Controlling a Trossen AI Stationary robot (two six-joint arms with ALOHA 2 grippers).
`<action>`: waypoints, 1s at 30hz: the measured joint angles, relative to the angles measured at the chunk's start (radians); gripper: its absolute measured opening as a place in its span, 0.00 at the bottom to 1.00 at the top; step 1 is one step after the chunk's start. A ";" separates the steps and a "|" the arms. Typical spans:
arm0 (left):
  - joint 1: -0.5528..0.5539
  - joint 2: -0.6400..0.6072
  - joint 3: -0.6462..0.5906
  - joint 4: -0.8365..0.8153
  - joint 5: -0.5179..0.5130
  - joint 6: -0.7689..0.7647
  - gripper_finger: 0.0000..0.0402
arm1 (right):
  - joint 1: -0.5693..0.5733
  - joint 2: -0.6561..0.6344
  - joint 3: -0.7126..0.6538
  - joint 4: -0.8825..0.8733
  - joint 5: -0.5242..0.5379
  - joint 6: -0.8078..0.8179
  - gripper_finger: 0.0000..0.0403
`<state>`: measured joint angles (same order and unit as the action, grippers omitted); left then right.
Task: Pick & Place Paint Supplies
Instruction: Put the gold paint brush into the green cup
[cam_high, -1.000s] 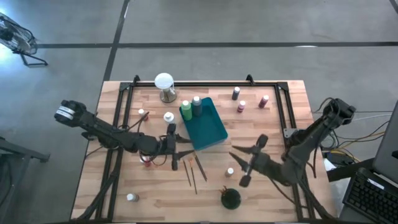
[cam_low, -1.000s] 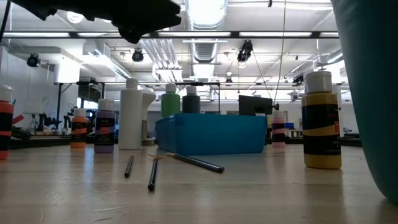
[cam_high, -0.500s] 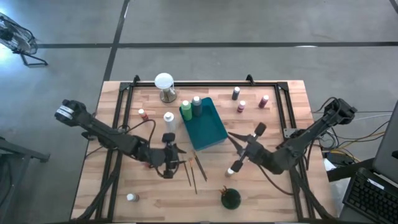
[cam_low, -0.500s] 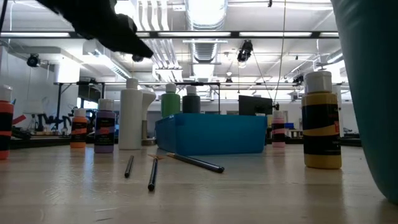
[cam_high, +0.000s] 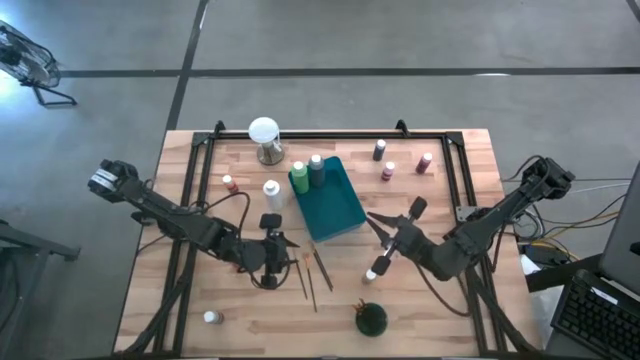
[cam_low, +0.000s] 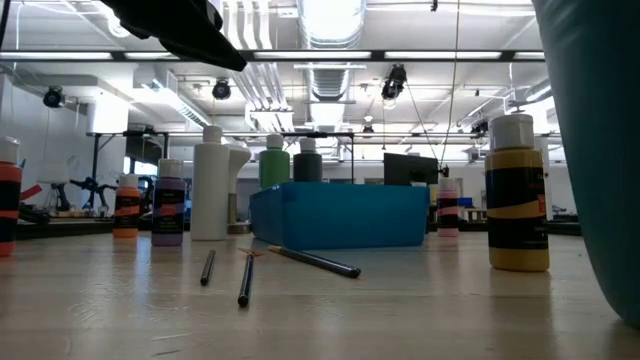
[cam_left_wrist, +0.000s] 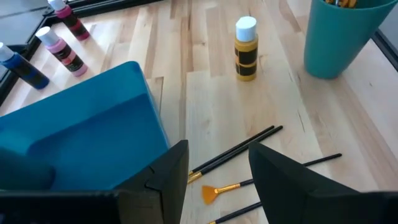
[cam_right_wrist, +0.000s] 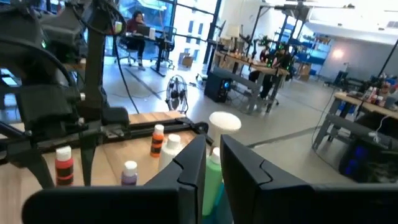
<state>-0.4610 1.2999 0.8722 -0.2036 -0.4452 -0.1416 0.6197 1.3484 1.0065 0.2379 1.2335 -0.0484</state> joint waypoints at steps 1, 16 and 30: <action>0.000 0.000 0.000 0.001 0.000 0.000 0.43 | -0.001 -0.001 0.000 -0.025 0.000 0.027 0.12; 0.000 0.000 -0.002 -0.004 -0.001 0.021 0.43 | -0.004 -0.009 0.000 -0.112 -0.045 0.167 0.13; -0.007 0.003 0.005 -0.135 0.000 0.062 0.43 | -0.089 -0.062 0.006 -0.413 -0.290 0.432 0.11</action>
<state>-0.4677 1.3027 0.8776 -0.3386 -0.4455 -0.0800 0.5308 1.2869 1.0130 -0.1753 0.9433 0.3839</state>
